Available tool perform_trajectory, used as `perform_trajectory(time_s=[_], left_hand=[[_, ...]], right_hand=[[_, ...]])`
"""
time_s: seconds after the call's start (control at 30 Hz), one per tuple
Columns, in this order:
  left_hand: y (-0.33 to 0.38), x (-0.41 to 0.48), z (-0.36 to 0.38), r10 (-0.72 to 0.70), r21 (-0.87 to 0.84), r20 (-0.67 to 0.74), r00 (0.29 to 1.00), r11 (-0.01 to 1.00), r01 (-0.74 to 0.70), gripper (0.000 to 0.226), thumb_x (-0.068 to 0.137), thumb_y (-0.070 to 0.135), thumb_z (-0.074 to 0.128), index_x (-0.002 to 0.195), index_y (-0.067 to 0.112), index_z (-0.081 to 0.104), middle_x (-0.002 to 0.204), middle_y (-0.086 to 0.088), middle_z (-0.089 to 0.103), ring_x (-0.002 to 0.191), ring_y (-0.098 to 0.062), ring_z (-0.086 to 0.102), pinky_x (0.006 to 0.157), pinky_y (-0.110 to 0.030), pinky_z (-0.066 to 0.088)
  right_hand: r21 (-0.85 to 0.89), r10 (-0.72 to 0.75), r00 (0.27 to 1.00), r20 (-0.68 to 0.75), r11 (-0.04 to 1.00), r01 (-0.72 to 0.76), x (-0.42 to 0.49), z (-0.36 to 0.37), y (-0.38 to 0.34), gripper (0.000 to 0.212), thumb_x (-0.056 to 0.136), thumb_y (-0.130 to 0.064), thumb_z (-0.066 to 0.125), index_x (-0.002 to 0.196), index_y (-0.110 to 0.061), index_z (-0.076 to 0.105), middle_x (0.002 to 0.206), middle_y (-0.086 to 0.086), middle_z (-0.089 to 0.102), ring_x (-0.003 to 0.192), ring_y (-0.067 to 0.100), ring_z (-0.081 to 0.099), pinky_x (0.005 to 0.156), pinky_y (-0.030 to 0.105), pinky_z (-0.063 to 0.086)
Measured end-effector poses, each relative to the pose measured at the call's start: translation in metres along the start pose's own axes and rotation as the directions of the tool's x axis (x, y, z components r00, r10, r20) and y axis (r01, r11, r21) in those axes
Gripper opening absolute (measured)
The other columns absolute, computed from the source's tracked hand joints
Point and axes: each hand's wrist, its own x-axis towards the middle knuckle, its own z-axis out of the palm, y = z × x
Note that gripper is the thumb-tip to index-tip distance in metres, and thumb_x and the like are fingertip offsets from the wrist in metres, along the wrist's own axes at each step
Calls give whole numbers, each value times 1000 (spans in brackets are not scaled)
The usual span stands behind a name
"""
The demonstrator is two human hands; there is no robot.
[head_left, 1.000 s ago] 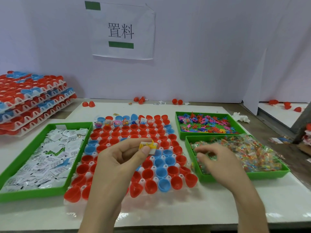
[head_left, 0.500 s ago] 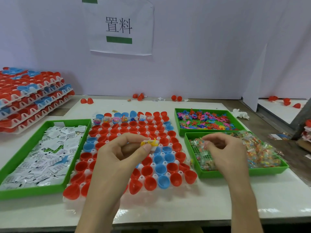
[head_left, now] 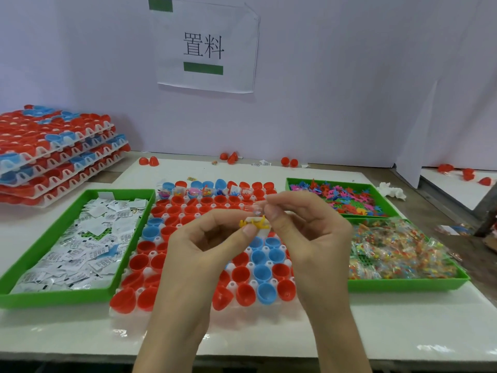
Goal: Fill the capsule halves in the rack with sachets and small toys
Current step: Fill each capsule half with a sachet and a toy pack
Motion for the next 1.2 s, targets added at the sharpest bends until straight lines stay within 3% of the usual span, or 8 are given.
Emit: perform_trajectory(time_s=[0.13, 0.37, 0.5, 0.67, 1.03, 1.2], left_hand=[[-3, 1, -5, 21, 6, -71, 997, 1000, -21, 30, 54, 42, 76, 81, 29, 79, 77, 3, 74, 77, -10, 71, 66, -13, 53], [-6, 3, -12, 35, 55, -80, 996, 998, -31, 20, 55, 36, 80, 71, 26, 74, 73, -1, 71, 72, -12, 68, 61, -14, 52], [-6, 3, -13, 32, 67, -88, 996, 997, -26, 24, 50, 42, 79, 69, 28, 73, 74, 2, 72, 76, -14, 69, 62, -15, 53], [-7, 3, -17, -8, 20, -26, 1000, 1000, 8, 29, 58, 27, 92, 82, 28, 75, 80, -1, 74, 75, -20, 74, 66, -21, 56], [-3, 1, -9, 56, 4, -81, 995, 998, -56, 27, 57, 38, 79, 82, 30, 78, 76, -4, 75, 67, -19, 74, 61, -20, 57], [-5, 2, -9, 69, 8, -96, 993, 998, -69, 23, 59, 35, 78, 80, 27, 78, 75, -4, 75, 67, -19, 74, 62, -20, 57]], right_hand=[[59, 55, 993, 101, 996, -61, 1, 1, -3, 12, 82, -22, 69, 92, -17, 73, 89, -6, 75, 89, 11, 73, 74, 17, 56], [34, 129, 971, 203, 990, -139, 1, 0, -1, 26, 81, 6, 75, 97, -14, 72, 92, -2, 76, 89, 17, 75, 74, 22, 59], [5, 105, 977, 187, 994, -108, 1, 0, -2, 25, 81, 2, 77, 96, -18, 72, 90, -5, 77, 86, 14, 75, 72, 19, 58], [-24, 86, 981, 173, 996, -83, 0, 3, -5, 25, 81, -2, 78, 94, -22, 73, 89, -5, 77, 85, 13, 75, 71, 19, 58], [29, 87, 986, 144, 995, -92, -1, 5, -6, 14, 78, -19, 74, 92, -17, 72, 85, -6, 76, 81, 9, 74, 69, 15, 56], [35, 178, 969, 174, 982, -187, 0, 4, -4, 23, 80, -26, 73, 101, -18, 72, 89, -4, 76, 85, 10, 74, 73, 17, 56]])
